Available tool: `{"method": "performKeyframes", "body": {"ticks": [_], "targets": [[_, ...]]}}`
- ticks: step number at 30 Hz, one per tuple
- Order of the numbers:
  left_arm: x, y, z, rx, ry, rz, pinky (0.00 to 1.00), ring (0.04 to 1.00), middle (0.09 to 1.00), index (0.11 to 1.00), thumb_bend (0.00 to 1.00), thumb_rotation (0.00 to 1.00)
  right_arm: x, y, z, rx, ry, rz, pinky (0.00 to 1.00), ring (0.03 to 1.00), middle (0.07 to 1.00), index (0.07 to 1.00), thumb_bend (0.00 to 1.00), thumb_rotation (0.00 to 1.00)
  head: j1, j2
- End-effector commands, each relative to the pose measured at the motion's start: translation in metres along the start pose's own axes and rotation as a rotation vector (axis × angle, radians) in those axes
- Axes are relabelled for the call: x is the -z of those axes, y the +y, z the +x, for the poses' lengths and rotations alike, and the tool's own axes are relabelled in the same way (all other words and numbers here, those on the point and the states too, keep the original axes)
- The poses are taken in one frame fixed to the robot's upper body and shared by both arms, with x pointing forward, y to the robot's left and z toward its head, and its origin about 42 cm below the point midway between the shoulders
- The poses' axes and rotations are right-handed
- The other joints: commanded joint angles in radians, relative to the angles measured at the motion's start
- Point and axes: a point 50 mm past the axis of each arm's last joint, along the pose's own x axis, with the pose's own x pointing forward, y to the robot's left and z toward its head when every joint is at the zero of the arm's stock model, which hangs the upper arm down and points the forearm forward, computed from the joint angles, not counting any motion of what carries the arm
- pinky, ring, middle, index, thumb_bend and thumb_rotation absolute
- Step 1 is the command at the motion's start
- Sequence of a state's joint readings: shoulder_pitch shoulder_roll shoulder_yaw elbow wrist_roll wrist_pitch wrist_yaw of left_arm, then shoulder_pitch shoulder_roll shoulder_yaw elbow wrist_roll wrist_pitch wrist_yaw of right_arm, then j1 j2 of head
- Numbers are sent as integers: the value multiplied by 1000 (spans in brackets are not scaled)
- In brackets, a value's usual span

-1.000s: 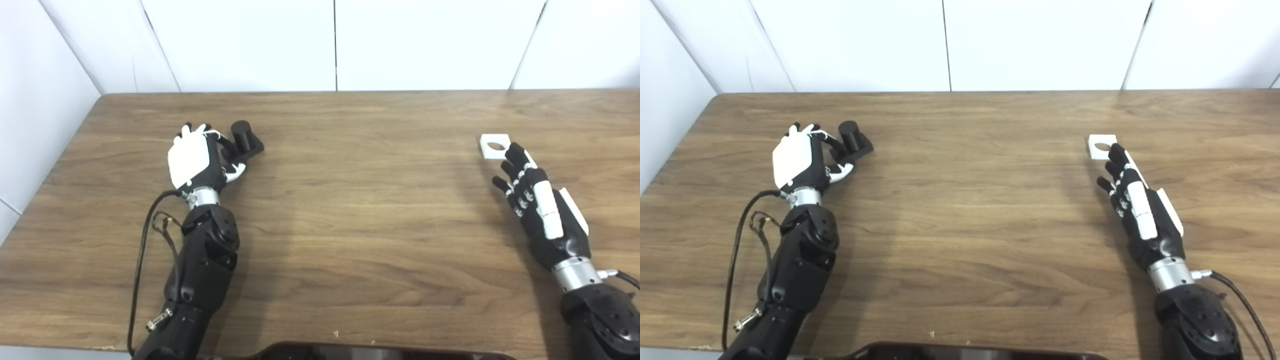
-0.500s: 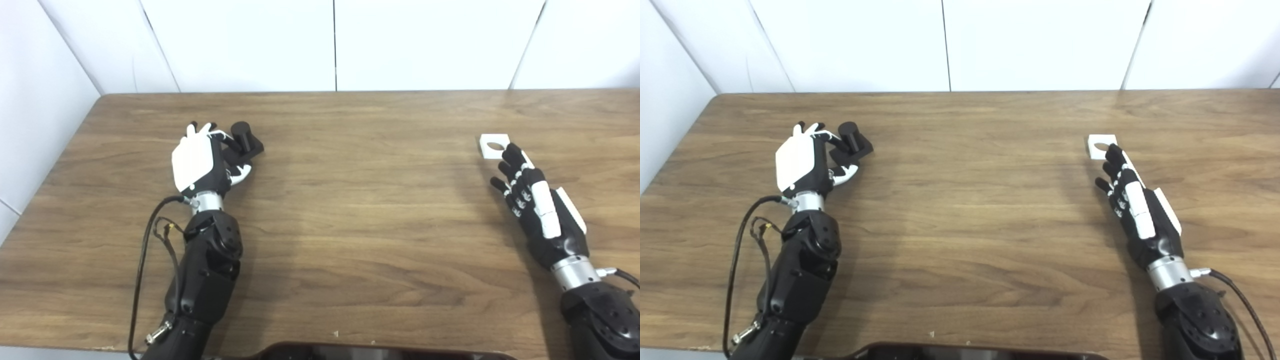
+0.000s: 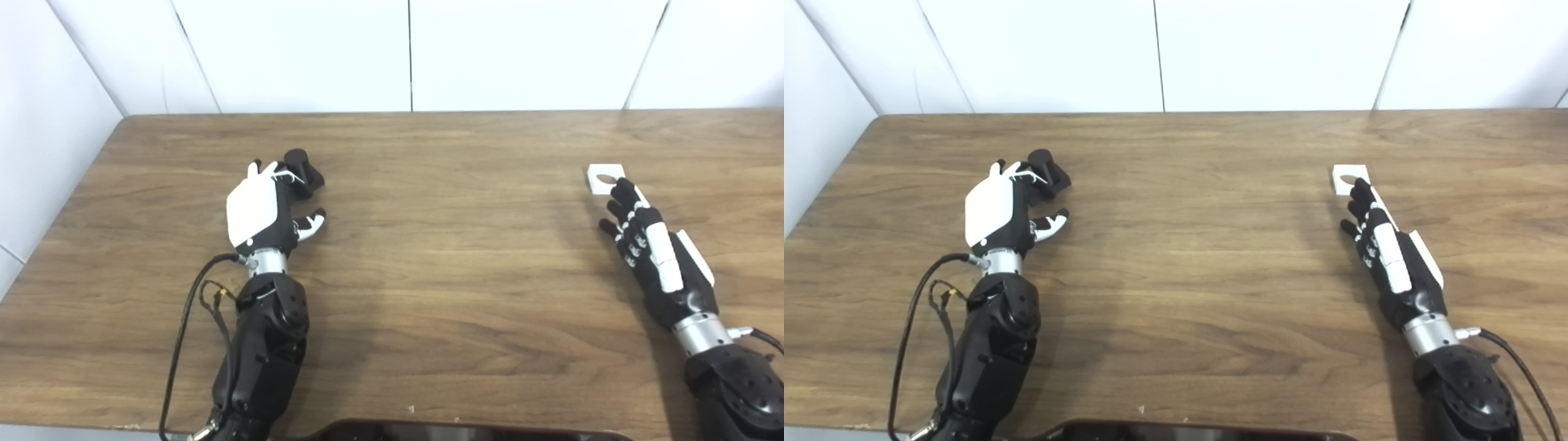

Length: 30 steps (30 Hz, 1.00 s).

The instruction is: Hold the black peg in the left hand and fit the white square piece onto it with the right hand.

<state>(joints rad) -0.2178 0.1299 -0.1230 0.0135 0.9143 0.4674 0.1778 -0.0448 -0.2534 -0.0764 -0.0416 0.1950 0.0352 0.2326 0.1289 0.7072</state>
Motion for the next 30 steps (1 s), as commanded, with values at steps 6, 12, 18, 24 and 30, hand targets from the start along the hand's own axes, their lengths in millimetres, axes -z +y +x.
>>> {"method": "performKeyframes", "body": {"ticks": [6,12,18,24,30], "targets": [[-10,21,9,-89,-49,45,905,992,902,631,610,306,12,0,-7,-5,29,14,947,1000,1000,1000,634,955,3,0],[-6,24,9,-97,-37,32,942,1000,953,869,733,438,12,-1,-6,-8,35,13,940,1000,1000,1000,634,959,4,0],[-6,28,12,-107,-29,13,964,1000,980,954,760,455,13,-3,-5,-11,34,-1,937,1000,1000,1000,650,964,7,0],[-7,32,16,-100,-17,14,970,1000,993,965,779,476,13,-5,-5,-15,38,-1,940,1000,1000,1000,645,964,10,0],[-5,37,23,-88,2,37,971,1000,1000,970,795,502,13,-6,-5,-20,41,-3,949,1000,1000,1000,636,969,13,-1]]}}
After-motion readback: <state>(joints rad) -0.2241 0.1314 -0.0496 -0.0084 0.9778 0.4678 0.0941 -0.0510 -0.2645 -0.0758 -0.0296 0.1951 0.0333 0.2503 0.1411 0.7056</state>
